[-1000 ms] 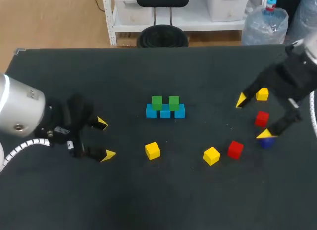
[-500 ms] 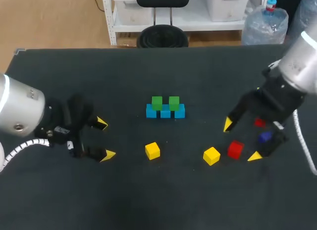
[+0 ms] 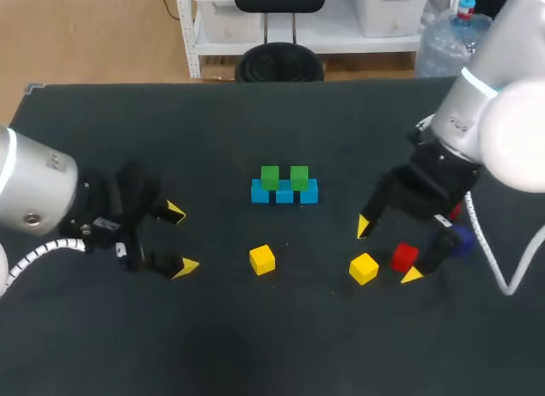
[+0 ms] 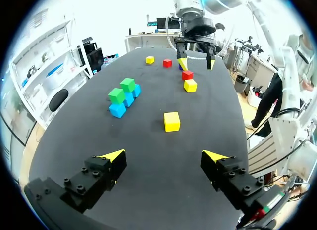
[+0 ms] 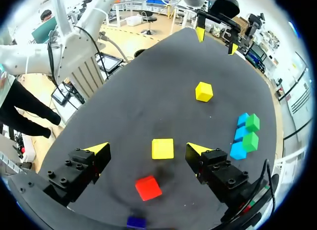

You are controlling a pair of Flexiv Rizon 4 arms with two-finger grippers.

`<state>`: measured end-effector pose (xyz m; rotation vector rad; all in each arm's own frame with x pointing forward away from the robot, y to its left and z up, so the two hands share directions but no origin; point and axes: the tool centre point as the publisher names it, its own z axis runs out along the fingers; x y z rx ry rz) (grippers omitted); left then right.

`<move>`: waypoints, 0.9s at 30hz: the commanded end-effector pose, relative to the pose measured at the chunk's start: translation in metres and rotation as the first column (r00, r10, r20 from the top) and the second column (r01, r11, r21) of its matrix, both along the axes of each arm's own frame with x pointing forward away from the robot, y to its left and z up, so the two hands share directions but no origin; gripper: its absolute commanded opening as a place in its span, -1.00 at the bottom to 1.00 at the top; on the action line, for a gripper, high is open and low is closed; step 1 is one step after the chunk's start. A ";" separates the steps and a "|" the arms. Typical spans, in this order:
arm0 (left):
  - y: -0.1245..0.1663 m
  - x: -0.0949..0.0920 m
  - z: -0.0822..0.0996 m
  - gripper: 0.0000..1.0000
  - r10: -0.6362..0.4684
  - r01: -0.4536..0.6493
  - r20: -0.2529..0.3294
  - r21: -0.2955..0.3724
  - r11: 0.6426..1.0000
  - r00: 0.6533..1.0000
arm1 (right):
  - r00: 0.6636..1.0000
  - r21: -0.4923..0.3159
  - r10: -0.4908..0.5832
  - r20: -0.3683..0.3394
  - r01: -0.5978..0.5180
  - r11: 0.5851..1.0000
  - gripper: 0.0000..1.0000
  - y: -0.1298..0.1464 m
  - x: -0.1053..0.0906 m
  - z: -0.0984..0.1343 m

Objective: Place the blue cubes, place green cubes on the blue cubes, place the yellow cubes on the green cubes, then place the red cubes on the yellow cubes, and place purple cube on the red cubes.

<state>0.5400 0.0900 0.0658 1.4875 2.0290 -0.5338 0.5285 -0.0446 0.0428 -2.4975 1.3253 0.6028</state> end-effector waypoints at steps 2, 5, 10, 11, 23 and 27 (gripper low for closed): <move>0.002 -0.001 -0.001 1.00 -0.001 0.001 0.003 -0.007 1.000 1.000 | 1.000 -0.014 0.002 -0.019 -0.002 1.000 1.00 0.006 0.008 -0.012; 0.002 -0.001 -0.001 1.00 -0.001 0.001 0.003 -0.007 1.000 1.000 | 1.000 -0.022 -0.007 -0.020 0.006 1.000 1.00 0.007 0.011 -0.019; 0.002 -0.001 -0.001 1.00 -0.001 0.001 0.003 -0.007 1.000 1.000 | 1.000 -0.029 -0.016 -0.020 0.015 0.999 1.00 0.012 0.016 -0.031; 0.002 -0.001 -0.001 1.00 -0.001 0.001 0.003 -0.007 1.000 1.000 | 1.000 -0.030 -0.016 -0.020 0.015 0.999 1.00 0.013 0.017 -0.033; 0.002 -0.001 -0.001 1.00 -0.001 0.001 0.003 -0.007 1.000 1.000 | 1.000 -0.046 -0.017 -0.012 0.017 0.999 -0.04 0.019 0.023 -0.047; 0.002 -0.001 -0.001 1.00 -0.001 0.001 0.003 -0.007 1.000 1.000 | 1.000 -0.048 -0.026 -0.011 0.025 0.999 -0.15 0.018 0.024 -0.049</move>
